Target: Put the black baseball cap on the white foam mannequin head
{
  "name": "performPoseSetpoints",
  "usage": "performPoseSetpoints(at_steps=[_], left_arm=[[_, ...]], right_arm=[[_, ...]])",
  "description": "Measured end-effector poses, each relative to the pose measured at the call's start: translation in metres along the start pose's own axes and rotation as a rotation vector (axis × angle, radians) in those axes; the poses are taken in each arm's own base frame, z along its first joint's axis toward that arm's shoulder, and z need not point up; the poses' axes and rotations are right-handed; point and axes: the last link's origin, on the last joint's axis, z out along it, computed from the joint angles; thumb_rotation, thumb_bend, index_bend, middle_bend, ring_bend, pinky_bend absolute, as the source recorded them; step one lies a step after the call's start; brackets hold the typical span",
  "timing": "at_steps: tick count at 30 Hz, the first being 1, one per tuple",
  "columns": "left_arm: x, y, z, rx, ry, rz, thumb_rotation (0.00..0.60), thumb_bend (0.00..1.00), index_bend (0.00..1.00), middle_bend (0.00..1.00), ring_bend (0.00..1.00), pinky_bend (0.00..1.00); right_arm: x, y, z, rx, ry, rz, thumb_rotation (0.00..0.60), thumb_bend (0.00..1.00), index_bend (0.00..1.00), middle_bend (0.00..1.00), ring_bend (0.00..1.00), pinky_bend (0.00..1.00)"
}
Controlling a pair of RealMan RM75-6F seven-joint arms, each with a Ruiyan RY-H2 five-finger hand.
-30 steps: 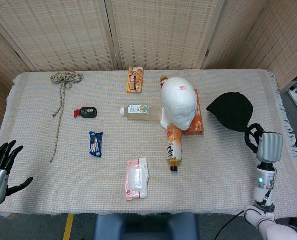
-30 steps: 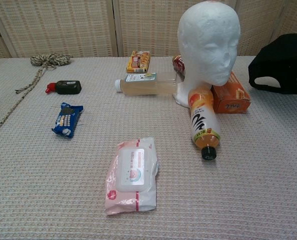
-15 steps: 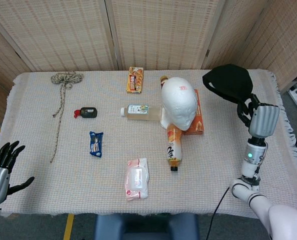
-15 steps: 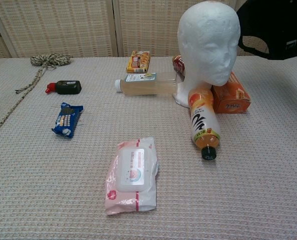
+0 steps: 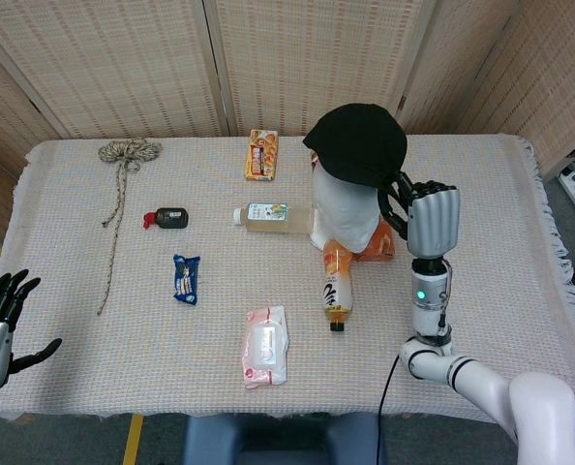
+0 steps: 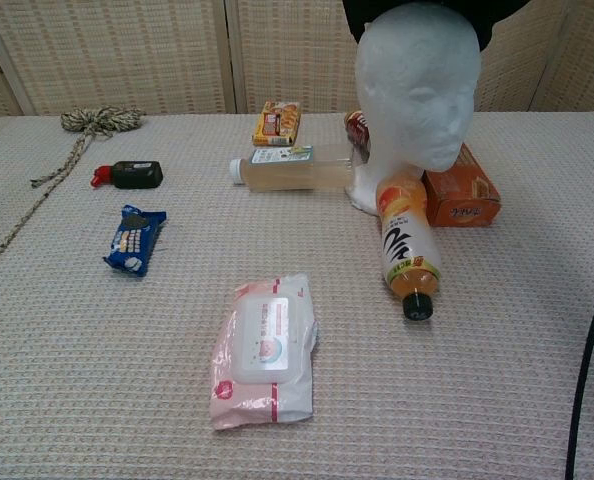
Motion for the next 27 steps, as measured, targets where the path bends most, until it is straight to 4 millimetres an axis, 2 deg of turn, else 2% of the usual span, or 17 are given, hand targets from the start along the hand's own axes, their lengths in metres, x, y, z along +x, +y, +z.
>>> performPoseSetpoints(at_steps=[6,13,14,16,18,20,23,25,27], left_arm=[[0.002,0.001,-0.001,-0.008,0.0,-0.013,0.6,0.13,0.18,0.1,0.01,0.22],[0.002,0.002,-0.002,-0.012,-0.007,-0.02,0.6,0.13,0.18,0.1,0.01,0.22],[0.002,0.002,-0.002,-0.013,-0.007,-0.02,0.6,0.13,0.18,0.1,0.01,0.22],[0.002,0.003,-0.002,-0.016,-0.008,-0.022,0.6,0.13,0.18,0.1,0.01,0.22],[0.002,0.003,-0.002,-0.017,-0.006,-0.024,0.6,0.13,0.18,0.1,0.01,0.22],[0.002,0.003,-0.002,-0.016,-0.005,-0.024,0.6,0.13,0.18,0.1,0.01,0.22],[0.002,0.002,-0.002,-0.012,-0.006,-0.023,0.6,0.13,0.18,0.1,0.01,0.22],[0.003,0.001,-0.002,-0.008,-0.006,-0.021,0.6,0.13,0.18,0.1,0.01,0.22],[0.003,0.001,-0.002,-0.009,-0.007,-0.02,0.6,0.13,0.18,0.1,0.01,0.22]], right_arm=[[-0.003,-0.007,-0.033,0.078,-0.071,0.001,0.6,0.52,0.79,1.0,1.0,1.0],[0.002,0.008,-0.071,0.112,-0.145,-0.035,0.6,0.52,0.78,1.0,1.0,1.0],[0.002,0.01,-0.074,0.116,-0.152,-0.042,0.6,0.51,0.74,1.0,1.0,1.0],[0.001,0.015,-0.08,0.117,-0.17,-0.06,0.6,0.46,0.56,1.0,1.0,1.0],[-0.001,0.019,-0.084,0.11,-0.191,-0.074,0.6,0.35,0.23,1.0,1.0,1.0],[-0.001,0.021,-0.086,0.104,-0.206,-0.085,0.6,0.24,0.03,1.0,1.0,1.0],[0.003,0.026,-0.087,0.099,-0.222,-0.091,0.6,0.06,0.0,0.89,0.97,1.0],[0.008,0.03,-0.089,0.09,-0.243,-0.099,0.6,0.0,0.0,0.73,0.85,0.99],[0.014,0.033,-0.092,0.072,-0.279,-0.106,0.6,0.0,0.0,0.57,0.71,0.9]])
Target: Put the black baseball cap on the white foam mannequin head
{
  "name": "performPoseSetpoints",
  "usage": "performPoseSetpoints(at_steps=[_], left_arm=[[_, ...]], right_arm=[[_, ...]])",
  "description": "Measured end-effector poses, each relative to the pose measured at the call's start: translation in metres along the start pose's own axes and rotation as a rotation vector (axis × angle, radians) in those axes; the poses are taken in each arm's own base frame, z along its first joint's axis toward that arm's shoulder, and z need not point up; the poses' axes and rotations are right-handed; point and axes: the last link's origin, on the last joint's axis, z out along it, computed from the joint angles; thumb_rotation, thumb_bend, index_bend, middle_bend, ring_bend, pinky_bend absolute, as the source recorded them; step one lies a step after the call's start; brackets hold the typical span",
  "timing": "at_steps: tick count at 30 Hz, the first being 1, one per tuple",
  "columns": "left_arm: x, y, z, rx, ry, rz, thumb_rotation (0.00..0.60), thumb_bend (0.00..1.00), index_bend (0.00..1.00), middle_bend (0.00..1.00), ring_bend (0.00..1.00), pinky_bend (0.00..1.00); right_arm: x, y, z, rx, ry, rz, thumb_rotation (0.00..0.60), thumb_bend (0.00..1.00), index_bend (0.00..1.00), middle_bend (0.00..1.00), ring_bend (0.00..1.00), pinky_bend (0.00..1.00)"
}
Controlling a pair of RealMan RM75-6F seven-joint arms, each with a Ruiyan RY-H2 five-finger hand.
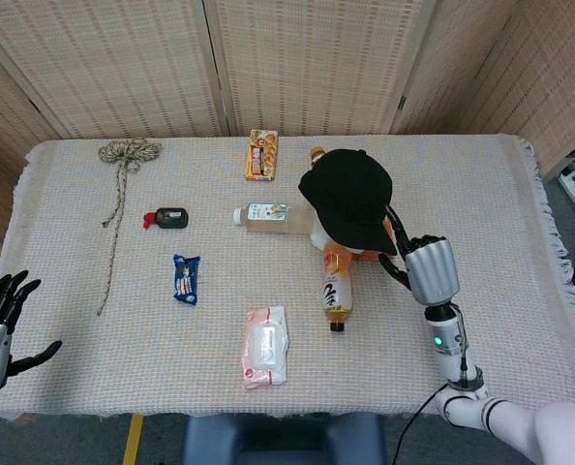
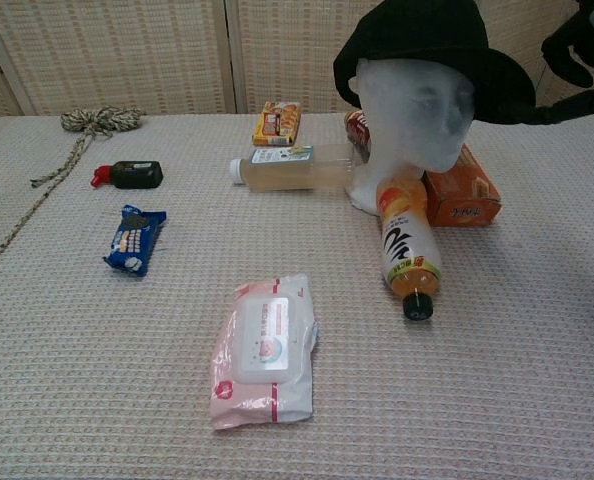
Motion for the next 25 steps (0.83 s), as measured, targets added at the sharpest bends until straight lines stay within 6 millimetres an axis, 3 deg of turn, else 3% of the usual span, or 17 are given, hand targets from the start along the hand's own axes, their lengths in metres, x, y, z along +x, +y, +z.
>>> performPoseSetpoints(at_steps=[6,9,13,18,22,25], left_arm=[[-0.002,0.002,-0.003,-0.013,-0.028,0.017,0.6,0.13,0.18,0.09,0.01,0.22],[-0.003,0.003,-0.006,-0.024,-0.052,0.036,0.6,0.13,0.19,0.09,0.01,0.22],[-0.005,0.005,-0.011,-0.028,-0.115,0.062,0.6,0.13,0.2,0.09,0.0,0.21],[-0.006,0.009,-0.017,-0.029,-0.193,0.122,0.6,0.13,0.22,0.11,0.0,0.21],[-0.009,0.01,-0.019,-0.011,-0.241,0.167,0.6,0.13,0.23,0.12,0.0,0.21],[-0.013,0.008,-0.018,0.01,-0.267,0.205,0.6,0.13,0.23,0.11,0.0,0.21]], right_arm=[[0.027,0.008,-0.023,-0.066,-0.173,0.003,0.6,0.0,0.0,0.15,0.21,0.44],[0.055,0.017,-0.04,-0.122,-0.275,-0.018,0.6,0.0,0.0,0.04,0.07,0.29],[0.095,0.043,-0.08,-0.233,-0.418,-0.081,0.6,0.0,0.0,0.0,0.01,0.17],[0.118,0.07,-0.122,-0.342,-0.485,-0.12,0.6,0.0,0.0,0.0,0.0,0.03],[0.14,0.099,-0.144,-0.396,-0.472,-0.2,0.6,0.0,0.0,0.0,0.0,0.0],[0.152,0.106,-0.148,-0.413,-0.466,-0.202,0.6,0.0,0.0,0.0,0.0,0.0]])
